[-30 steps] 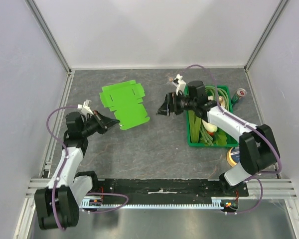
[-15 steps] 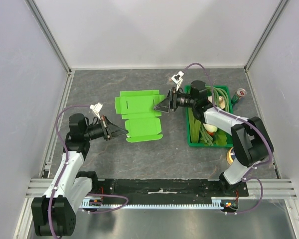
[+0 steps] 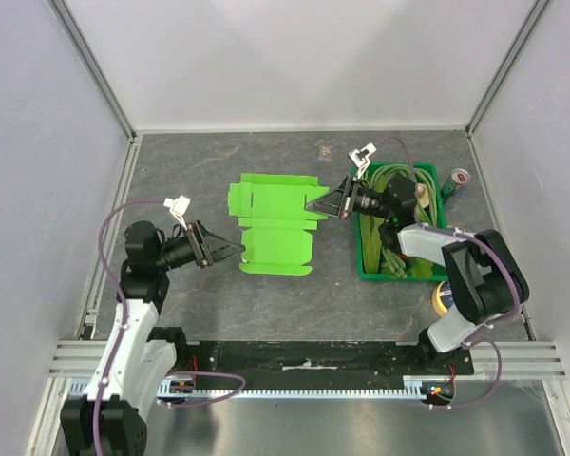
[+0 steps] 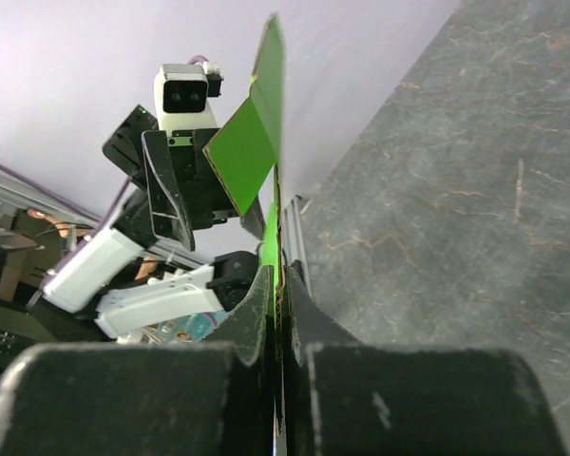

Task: Fold the paper box

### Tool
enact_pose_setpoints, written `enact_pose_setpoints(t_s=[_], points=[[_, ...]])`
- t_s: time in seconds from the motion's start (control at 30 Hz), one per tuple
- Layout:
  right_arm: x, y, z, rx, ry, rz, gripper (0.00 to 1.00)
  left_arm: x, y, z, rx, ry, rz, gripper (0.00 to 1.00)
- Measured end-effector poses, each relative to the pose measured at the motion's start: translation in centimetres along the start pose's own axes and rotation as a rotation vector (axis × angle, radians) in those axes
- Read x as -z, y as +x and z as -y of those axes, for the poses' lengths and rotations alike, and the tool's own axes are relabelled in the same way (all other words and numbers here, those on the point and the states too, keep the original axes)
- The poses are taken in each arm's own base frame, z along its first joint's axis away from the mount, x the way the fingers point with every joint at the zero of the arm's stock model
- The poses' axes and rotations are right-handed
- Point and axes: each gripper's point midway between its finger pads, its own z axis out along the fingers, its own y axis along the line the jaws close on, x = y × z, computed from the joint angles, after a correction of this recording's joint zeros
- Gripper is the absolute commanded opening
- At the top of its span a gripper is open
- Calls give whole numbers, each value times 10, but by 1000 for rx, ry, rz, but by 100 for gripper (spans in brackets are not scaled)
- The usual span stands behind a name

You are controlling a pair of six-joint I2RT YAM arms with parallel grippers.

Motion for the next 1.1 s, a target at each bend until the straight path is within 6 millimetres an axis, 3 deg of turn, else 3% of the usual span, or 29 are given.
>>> enact_pose_setpoints(t_s=[0.13, 0.3, 0.47, 0.67, 0.77, 0.87, 0.9, 0.97, 1.0, 1.07, 1.1], points=[[9, -5, -28, 2, -30, 40, 0, 6, -18, 17, -103, 8, 146, 75], [21, -5, -63, 32, -79, 83, 0, 6, -27, 15, -80, 39, 278, 75], [30, 1, -80, 28, -94, 106, 0, -6, -33, 17, 9, 90, 283, 75], [33, 4, -93, 45, -113, 115, 0, -14, -41, 54, -32, 221, 274, 75], [31, 10, -96, 40, -120, 103, 0, -17, -48, 74, -75, 274, 279, 70], [28, 17, -99, 32, -124, 84, 0, -17, -55, 84, -95, 302, 300, 46], [26, 20, -100, 32, -127, 76, 4, -18, -57, 85, -94, 301, 303, 31], [24, 25, -100, 39, -121, 64, 13, -19, -62, 85, -86, 292, 306, 19], [23, 28, -99, 47, -111, 58, 24, -21, -65, 85, -85, 282, 308, 10], [21, 31, -90, 49, -50, 41, 42, -22, -67, 83, -80, 256, 311, 5], [20, 28, -81, 74, 2, 43, 63, -22, -67, 80, -89, 236, 309, 4]])
